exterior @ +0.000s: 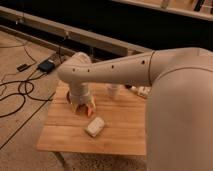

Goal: Wipe the white sponge on the table

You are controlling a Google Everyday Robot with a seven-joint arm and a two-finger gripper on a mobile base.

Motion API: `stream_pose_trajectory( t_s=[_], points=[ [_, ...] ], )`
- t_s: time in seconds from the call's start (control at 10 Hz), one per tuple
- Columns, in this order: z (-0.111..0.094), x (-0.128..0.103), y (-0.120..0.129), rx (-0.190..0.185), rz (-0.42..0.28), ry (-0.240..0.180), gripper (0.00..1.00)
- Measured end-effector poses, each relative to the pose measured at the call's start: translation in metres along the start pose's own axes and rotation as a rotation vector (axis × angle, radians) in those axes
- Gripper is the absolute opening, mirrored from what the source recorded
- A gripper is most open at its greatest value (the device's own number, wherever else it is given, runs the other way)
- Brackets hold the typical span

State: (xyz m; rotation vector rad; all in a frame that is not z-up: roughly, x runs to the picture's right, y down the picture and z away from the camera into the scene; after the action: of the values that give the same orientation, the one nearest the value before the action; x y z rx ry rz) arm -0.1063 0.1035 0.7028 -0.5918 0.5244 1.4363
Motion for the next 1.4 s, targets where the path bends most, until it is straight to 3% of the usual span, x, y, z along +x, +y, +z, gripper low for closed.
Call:
stream_pose_trajectory(
  t_s=[0.6, 1.4],
  points=[
    [0.010, -0.001, -0.010, -0.005, -0.001, 0.016, 0.65],
    [0.068, -0.023, -0.067, -0.108, 0.024, 0.089, 0.65]
  ],
)
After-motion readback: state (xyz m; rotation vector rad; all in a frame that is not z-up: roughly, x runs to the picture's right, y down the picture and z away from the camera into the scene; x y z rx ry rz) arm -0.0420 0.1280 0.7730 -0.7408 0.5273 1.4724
